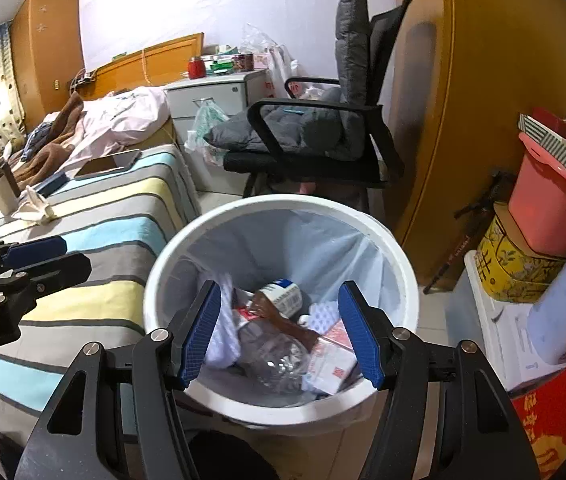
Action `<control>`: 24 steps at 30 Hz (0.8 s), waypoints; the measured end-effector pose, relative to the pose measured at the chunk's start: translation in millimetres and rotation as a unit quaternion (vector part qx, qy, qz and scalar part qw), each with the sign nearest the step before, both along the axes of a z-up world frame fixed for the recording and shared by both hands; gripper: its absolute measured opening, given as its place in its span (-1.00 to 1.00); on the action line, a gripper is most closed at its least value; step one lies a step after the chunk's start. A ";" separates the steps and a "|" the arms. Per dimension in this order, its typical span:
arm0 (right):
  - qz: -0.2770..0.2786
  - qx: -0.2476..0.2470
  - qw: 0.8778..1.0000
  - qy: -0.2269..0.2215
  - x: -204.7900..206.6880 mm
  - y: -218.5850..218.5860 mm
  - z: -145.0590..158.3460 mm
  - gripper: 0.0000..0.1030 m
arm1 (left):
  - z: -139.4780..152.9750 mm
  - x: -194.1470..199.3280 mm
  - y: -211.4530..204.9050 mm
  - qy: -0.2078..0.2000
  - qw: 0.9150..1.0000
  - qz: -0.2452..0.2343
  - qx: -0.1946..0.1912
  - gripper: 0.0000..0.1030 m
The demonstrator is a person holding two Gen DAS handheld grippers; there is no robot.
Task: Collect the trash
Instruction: 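Withdraw both grippers from the bin back toward the table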
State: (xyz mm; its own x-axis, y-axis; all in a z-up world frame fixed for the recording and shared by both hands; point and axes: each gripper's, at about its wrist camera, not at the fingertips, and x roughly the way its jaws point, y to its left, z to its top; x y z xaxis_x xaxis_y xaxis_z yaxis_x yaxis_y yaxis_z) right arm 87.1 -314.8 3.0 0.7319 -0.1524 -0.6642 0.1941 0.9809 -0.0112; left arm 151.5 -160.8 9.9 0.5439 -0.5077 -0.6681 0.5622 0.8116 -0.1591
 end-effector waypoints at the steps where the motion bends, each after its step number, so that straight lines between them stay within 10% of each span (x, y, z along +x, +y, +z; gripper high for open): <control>1: 0.004 0.000 1.000 -0.003 0.0 2.6 1.3 0.22 | 1.3 -1.1 4.6 -0.001 1.000 0.002 -0.002 0.10; 24: 0.101 -0.004 0.995 -0.025 23.9 87.7 7.2 0.22 | 6.5 -7.0 117.4 -0.026 0.994 0.104 -0.006 0.13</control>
